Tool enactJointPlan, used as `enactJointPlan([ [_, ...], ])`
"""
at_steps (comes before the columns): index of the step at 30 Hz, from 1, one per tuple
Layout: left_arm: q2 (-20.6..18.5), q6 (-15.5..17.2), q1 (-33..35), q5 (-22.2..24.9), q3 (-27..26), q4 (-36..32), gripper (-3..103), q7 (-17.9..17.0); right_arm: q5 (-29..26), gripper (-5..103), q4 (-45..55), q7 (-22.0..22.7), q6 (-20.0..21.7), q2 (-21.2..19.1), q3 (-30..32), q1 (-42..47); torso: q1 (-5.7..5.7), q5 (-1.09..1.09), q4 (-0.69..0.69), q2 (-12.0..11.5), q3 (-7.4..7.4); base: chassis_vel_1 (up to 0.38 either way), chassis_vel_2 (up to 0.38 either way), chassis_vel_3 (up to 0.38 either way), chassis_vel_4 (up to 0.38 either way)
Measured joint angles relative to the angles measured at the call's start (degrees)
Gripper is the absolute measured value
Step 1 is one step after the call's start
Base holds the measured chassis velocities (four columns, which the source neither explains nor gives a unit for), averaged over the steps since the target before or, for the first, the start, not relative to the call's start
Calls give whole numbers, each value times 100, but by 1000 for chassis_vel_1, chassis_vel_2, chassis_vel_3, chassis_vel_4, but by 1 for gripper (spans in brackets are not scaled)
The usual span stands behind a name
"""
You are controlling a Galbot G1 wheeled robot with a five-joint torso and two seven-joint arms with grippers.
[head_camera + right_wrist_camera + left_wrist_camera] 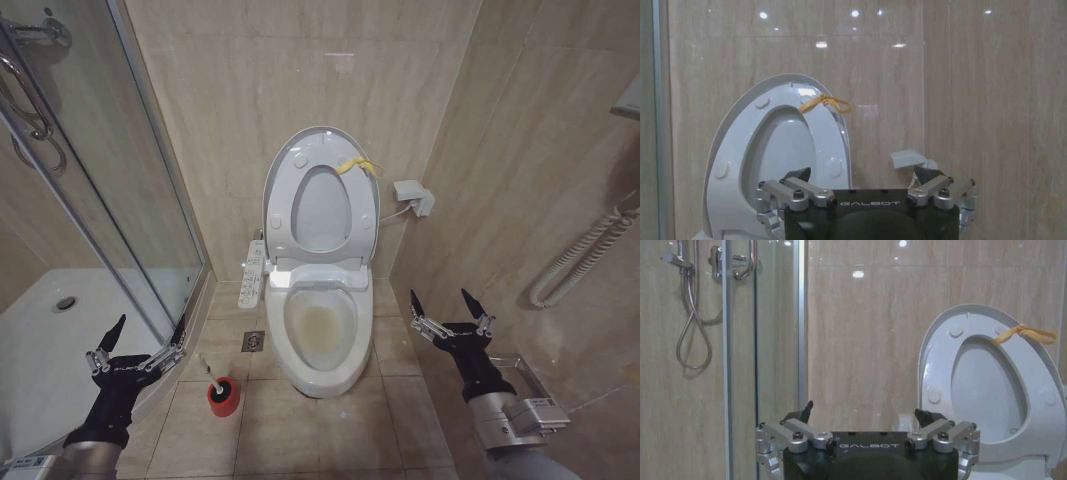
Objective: Open the toilet lid, clean the toilet bowl with a toilet brush, close the toilet lid, and flush.
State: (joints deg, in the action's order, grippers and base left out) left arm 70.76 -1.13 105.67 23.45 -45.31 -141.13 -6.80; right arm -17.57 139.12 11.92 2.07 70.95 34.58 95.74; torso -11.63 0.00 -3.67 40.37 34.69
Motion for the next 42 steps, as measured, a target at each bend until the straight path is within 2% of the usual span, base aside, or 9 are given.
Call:
enactJointPlan([
  [17, -1, -1, 0, 0, 2, 2, 100, -1, -6, 100, 0, -20, 59, 50, 47, 7, 0, 0, 1, 0, 0, 0, 0, 0, 0],
  [21, -2, -1, 0, 0, 1, 3, 100, -2, -338, 100, -55, -350, 945, 690, 754, 135, 0, 1, -2, 0, 0, 0, 0, 0, 0],
  [24, -2, -1, 0, 0, 2, 3, 100, -1, -517, 100, 50, -370, 1072, 790, 945, 167, 0, 0, -1, 0, 0, 0, 0, 0, 0],
  [32, -1, -1, 0, 0, 2, 3, 100, -2, -772, 100, 178, -421, 989, 751, 808, 66, 0, 0, 0, 0, 0, 0, 0, 0, 0],
  [42, -1, -1, 0, 0, 2, 3, 100, -2, -1006, 100, -294, -370, 842, 305, 768, -578, 0, 1, 0, 0, 0, 0, 0, 0, 0],
])
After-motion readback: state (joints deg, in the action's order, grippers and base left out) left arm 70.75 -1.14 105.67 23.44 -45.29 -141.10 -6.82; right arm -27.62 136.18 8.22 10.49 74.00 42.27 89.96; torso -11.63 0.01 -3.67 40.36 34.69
